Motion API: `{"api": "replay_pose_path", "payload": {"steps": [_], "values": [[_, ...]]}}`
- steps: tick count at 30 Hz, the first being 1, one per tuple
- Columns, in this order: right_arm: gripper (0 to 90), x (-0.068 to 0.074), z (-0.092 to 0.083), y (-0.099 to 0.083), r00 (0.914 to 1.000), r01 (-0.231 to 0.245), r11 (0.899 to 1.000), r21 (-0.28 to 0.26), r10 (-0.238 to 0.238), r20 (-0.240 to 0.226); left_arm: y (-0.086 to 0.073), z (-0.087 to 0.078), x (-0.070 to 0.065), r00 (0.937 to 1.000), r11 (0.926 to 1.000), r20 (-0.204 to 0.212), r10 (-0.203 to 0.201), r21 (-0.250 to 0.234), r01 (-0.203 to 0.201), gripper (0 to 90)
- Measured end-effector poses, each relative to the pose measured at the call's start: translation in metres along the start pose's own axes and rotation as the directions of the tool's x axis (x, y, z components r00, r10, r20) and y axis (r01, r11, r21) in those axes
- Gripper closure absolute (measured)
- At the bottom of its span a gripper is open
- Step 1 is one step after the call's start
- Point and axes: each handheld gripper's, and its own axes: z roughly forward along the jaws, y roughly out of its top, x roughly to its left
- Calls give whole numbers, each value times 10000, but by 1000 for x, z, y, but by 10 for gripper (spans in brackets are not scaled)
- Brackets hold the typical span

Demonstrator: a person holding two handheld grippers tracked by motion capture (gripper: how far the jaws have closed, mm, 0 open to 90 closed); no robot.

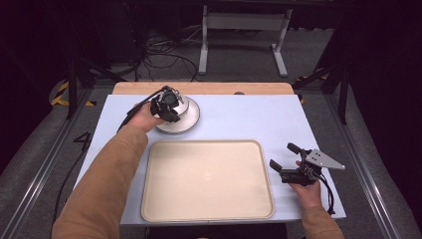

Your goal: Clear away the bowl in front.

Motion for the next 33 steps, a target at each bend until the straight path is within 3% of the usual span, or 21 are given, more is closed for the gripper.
{"api": "replay_pose_path", "payload": {"steps": [10, 21, 28, 33], "values": [[2, 0, 0, 0, 10000, 15, 10000, 18, -15, 2, 5, 1, -3, 9998, 9997, 139, 160, 181, -162, 836], [2, 0, 0, 0, 10000, -31, 10000, -6, 31, -16, 11, 0, -8, 9997, 9988, -16, 229, 441, -228, 842], [2, 0, 0, 0, 10000, -16, 10000, -2, 16, -23, 16, -8, -12, 9994, 9985, 81, 340, 428, -343, 836], [2, 0, 0, 0, 10000, -20, 10000, -2, 20, -31, 20, -16, -15, 9988, 9962, 98, 480, 728, -486, 835]]}}
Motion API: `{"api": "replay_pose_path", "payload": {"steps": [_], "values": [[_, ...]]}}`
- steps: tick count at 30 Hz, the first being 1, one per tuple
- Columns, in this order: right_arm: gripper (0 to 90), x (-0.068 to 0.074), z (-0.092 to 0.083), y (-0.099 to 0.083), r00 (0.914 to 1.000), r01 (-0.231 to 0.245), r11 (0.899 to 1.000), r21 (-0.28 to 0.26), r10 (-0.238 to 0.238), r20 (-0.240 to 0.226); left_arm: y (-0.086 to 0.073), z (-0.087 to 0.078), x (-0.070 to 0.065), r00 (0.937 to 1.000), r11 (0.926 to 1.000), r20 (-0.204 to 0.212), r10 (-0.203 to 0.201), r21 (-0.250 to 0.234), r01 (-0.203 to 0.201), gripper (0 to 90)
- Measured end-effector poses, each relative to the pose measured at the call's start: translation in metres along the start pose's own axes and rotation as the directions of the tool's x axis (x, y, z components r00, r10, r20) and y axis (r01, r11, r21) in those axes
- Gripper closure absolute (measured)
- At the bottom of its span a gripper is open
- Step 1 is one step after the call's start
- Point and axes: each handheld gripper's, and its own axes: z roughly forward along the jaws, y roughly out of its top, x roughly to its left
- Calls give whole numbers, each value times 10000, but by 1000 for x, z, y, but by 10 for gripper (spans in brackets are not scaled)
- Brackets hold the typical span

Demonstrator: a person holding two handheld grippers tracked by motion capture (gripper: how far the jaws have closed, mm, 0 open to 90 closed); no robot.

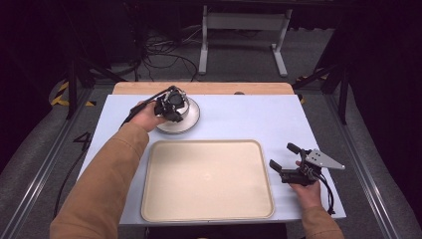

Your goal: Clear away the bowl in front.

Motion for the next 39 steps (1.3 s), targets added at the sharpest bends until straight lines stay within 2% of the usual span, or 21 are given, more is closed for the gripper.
{"api": "replay_pose_path", "payload": {"steps": [10, 21, 29, 34, 39], "values": [[2, 0, 0, 0, 10000, -25, 10000, -20, 25, -16, 4, -16, -5, 9998, 9998, -37, 209, -66, -209, 836], [2, 0, 0, 0, 10000, -18, 10000, -3, 18, -32, 8, -31, -14, 9982, 9980, -35, 596, 216, -595, 836], [2, 0, 0, 0, 10000, -48, 10000, -12, 48, -41, 10, -46, -18, 9979, 9977, -2, 648, 188, -648, 836], [2, 0, 0, 0, 10000, -27, 10000, -5, 27, -56, 11, -51, -20, 9992, 9987, 110, 393, 318, -396, 836], [3, 0, 0, 0, 10000, -31, 10000, -4, 31, -57, 12, -61, -25, 9985, 9982, 174, 517, 305, -522, 836]]}}
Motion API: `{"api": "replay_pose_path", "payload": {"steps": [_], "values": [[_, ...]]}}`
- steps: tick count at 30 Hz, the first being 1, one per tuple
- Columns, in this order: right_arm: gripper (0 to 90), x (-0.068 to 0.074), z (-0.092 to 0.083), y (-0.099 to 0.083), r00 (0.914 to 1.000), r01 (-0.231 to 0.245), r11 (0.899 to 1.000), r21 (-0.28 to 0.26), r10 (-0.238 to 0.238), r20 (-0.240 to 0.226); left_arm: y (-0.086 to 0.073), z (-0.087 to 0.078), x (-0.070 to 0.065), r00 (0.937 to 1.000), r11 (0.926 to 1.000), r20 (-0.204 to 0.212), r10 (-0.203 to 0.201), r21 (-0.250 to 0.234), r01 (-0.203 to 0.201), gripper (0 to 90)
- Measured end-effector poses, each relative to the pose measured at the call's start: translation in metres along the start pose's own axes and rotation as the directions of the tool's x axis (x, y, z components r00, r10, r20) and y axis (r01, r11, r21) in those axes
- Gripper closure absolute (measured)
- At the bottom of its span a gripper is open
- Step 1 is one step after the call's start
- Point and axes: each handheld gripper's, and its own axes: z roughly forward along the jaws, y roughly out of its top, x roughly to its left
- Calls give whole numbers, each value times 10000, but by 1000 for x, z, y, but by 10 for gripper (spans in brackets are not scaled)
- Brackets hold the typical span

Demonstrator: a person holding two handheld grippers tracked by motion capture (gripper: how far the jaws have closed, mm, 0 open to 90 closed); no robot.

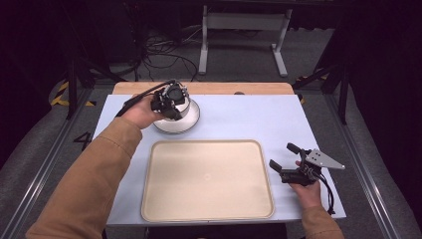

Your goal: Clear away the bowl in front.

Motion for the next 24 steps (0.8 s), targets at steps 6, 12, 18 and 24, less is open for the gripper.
{"api": "replay_pose_path", "payload": {"steps": [6, 12, 18, 24], "values": [[2, 0, 0, 0, 10000, 4, 10000, 5, -4, -2, 1, -12, -8, 9999, 9999, 3, 145, -20, -145, 837], [2, 0, 0, 0, 10000, -16, 10000, 12, 16, 12, 3, -24, -24, 9995, 9996, 142, 272, -67, -271, 836], [2, 0, 0, 0, 10000, -28, 10000, 15, 28, 11, 3, -34, -37, 9988, 9987, 159, 466, -214, -463, 836], [4, 0, 0, 0, 10000, -27, 10000, 37, 27, -7, 6, -43, -51, 9972, 9974, 200, 721, -108, -719, 836]]}}
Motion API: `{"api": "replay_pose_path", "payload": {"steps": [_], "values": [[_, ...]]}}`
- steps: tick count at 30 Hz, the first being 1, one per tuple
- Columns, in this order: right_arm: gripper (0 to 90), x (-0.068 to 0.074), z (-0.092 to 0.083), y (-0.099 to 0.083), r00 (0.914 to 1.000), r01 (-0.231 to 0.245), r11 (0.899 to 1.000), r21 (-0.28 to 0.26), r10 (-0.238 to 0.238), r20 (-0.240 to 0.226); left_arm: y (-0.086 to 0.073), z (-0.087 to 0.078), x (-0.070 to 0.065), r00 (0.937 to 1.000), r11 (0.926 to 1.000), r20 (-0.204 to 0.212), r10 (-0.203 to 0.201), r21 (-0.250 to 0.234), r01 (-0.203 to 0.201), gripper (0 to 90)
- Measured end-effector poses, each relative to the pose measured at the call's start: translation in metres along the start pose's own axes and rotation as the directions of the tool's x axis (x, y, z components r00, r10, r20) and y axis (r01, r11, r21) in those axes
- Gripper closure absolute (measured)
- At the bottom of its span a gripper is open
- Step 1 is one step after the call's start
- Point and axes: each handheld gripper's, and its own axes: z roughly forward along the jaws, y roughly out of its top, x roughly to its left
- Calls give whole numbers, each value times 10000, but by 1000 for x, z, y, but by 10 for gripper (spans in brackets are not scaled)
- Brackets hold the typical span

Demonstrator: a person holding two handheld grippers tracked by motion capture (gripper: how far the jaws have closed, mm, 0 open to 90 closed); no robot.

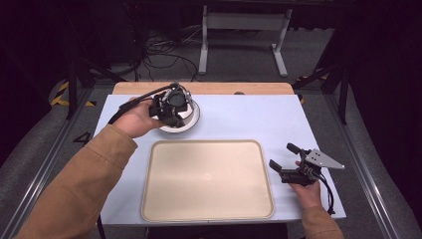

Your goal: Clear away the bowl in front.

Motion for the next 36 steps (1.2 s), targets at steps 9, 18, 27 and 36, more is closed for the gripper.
{"api": "replay_pose_path", "payload": {"steps": [9, 18, 27, 36], "values": [[4, 0, 0, 0, 10000, -7, 10000, -4, 6, -14, 5, -9, -19, 9984, 9984, 145, 555, -145, -553, 836], [6, 0, 0, 0, 10000, -25, 10000, 15, 25, -68, 9, -13, -39, 9941, 9941, 181, 1069, -207, -1066, 836], [6, 0, 0, 0, 10000, -39, 10000, 23, 39, -88, 13, -19, -59, 9878, 9879, 284, 1533, -281, -1525, 834], [6, 0, 0, 0, 9999, -56, 10000, 11, 56, -98, 18, -24, -75, 9795, 9797, 313, 1989, -301, -1980, 835]]}}
